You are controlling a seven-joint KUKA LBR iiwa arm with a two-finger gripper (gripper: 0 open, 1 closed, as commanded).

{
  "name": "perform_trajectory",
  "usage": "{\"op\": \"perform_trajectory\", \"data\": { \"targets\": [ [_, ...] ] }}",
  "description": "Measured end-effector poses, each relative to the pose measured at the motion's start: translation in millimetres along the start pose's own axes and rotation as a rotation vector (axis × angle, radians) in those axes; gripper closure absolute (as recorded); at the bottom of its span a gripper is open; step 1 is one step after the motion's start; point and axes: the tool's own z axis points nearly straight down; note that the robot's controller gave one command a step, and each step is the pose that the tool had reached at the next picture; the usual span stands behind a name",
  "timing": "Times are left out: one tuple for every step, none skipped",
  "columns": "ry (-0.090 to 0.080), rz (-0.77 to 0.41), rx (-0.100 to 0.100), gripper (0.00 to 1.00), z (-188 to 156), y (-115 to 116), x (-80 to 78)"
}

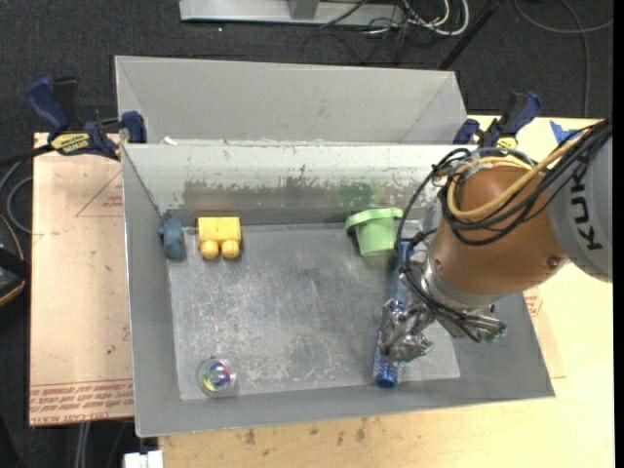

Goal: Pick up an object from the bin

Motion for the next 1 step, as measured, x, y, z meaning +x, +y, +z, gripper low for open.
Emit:
{"op": "perform_trajectory", "data": {
  "targets": [
    [0.0,0.0,0.0,0.0,0.1,0.0,0.0]
  ]
}}
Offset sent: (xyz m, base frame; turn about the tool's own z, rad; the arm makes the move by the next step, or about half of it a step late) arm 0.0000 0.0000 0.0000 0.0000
